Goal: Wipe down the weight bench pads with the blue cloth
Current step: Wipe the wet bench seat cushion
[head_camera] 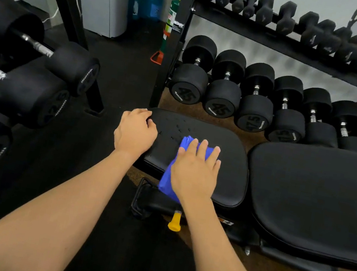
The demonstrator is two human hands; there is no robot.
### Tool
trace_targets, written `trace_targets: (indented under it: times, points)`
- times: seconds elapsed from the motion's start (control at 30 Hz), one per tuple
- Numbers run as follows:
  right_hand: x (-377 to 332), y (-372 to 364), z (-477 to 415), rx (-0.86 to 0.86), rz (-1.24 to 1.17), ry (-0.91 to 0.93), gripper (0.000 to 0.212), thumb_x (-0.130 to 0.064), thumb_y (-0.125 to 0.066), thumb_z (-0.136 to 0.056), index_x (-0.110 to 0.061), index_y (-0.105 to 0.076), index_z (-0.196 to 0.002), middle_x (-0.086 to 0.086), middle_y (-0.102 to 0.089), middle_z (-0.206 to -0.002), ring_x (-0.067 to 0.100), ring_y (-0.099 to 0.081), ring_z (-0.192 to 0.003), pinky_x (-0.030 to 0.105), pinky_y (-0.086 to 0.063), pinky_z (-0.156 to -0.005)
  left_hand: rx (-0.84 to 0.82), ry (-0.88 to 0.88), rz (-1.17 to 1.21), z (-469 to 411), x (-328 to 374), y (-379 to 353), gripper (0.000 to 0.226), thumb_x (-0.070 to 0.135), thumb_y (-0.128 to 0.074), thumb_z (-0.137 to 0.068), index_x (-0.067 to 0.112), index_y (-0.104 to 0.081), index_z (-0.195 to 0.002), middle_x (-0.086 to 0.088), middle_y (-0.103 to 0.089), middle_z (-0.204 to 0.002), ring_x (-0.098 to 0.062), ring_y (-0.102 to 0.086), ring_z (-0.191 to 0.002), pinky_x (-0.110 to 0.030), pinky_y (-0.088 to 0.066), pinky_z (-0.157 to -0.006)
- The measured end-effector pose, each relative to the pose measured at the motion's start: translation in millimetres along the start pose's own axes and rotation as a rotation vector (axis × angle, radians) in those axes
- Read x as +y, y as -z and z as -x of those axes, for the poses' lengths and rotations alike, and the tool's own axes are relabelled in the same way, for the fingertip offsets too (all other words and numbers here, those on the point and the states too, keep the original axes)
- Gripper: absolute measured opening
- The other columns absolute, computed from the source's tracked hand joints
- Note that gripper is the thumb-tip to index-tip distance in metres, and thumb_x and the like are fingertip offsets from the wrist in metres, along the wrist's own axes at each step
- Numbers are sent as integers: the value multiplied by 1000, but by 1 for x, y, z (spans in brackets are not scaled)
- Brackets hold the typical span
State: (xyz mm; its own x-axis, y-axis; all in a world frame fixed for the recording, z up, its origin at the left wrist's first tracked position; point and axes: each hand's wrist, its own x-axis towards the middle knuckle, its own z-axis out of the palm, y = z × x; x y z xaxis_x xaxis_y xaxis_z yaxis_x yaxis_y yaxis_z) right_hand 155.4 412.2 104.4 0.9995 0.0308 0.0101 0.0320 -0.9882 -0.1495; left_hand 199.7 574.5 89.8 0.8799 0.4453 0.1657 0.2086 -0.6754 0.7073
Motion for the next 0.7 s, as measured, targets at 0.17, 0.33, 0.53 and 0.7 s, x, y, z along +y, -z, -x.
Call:
trace_targets:
  times: [0.17,0.33,0.53,0.7]
  points:
    - [91,0,-1,-51,152,70,99,-46,34,-87,-10,-28,-156,13,-21,-165,39,-13,-152,55,-15,-122,10,-6,-27,1,0,-2,40,28,-49,-101,22,-61,-139,6,-55,-145,-21,-43,-136,-48,-48,-98]
    - [110,7,-66,-37,54,-17,86,-52,13,-89,-12,-26,-155,13,-28,-162,41,-20,-149,54,-24,-119,17,-4,-44,2,2,-2,40,28,-48,-101,22,-61,-139,6,-55,-146,-22,-44,-136,-48,-47,-98]
    - [107,31,-8,0,-70,163,51,-41,-27,-108,-20,-37,-154,5,-25,-164,28,-15,-153,44,-12,-124,10,-12,-48,1,3,-3,40,29,-48,-101,22,-61,-138,6,-55,-145,-23,-43,-136,-49,-47,-97]
    - [149,38,8,-95,-179,4,52,-41,-28,-108,-29,-25,-159,-4,-17,-167,24,-9,-155,39,-20,-120,35,-7,-73,2,4,-4,39,29,-49,-101,22,-63,-137,5,-57,-144,-24,-45,-135,-49,-48,-97]
